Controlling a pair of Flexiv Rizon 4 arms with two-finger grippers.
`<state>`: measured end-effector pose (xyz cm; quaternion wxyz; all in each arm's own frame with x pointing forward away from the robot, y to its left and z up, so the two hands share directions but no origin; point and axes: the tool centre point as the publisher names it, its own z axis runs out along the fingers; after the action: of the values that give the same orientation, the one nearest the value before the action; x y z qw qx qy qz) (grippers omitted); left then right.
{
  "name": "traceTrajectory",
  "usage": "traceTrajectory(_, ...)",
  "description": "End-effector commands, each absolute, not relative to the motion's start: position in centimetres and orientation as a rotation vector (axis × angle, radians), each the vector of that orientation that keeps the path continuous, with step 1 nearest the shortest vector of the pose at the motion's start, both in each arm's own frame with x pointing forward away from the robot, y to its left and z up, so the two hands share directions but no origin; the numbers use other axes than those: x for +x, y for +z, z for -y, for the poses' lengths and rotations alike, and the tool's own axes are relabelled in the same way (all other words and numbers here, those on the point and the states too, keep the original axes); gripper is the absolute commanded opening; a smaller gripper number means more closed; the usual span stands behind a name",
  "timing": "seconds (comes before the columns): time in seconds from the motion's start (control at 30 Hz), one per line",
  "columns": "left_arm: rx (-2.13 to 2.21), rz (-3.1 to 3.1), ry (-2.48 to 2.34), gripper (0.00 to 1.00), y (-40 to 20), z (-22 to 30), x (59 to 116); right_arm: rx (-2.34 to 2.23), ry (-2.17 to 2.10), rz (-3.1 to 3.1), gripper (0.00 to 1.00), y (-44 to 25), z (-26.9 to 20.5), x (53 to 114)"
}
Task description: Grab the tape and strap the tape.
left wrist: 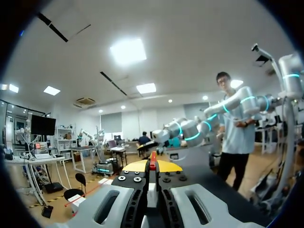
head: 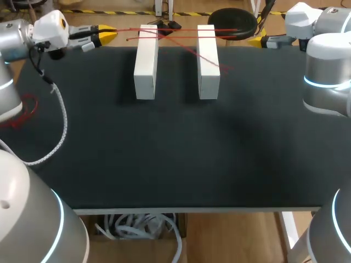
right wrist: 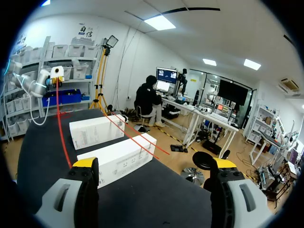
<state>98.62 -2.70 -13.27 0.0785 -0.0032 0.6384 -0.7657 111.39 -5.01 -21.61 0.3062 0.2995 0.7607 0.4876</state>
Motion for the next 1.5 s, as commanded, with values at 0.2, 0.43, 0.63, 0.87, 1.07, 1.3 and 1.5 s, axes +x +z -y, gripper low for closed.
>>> traceTrajectory(0.2,0.055,-1.805,-2.397,0.00,-13.6,2.4,98.9,0.793,1.291,-2.013,1.00,-21.6,5.0,111.4)
traceTrajectory(0.43,0.051,-1.771,-2.444,0.00,-13.5,2.5,98.8,0.793,1.291,-2.013,1.00,-21.6,5.0,111.4)
traceTrajectory(0.63,0.045,-1.749,-2.460,0.00,-13.4,2.4,98.5,0.793,1.291,-2.013,1.00,-21.6,5.0,111.4)
traceTrajectory(0.87,0.037,-1.718,-2.457,0.00,-13.2,2.3,98.1,0.793,1.291,-2.013,1.00,-21.6,5.0,111.4)
traceTrajectory(1.07,-0.001,-1.715,-2.452,0.00,-13.3,2.2,98.2,0.793,1.291,-2.013,1.00,-21.6,5.0,111.4)
traceTrajectory(1.3,-0.001,-1.715,-2.452,0.00,-13.3,2.2,98.2,0.793,1.291,-2.013,1.00,-21.6,5.0,111.4)
traceTrajectory(1.5,-0.001,-1.715,-2.452,0.00,-13.3,2.2,98.2,0.793,1.291,-2.013,1.00,-21.6,5.0,111.4)
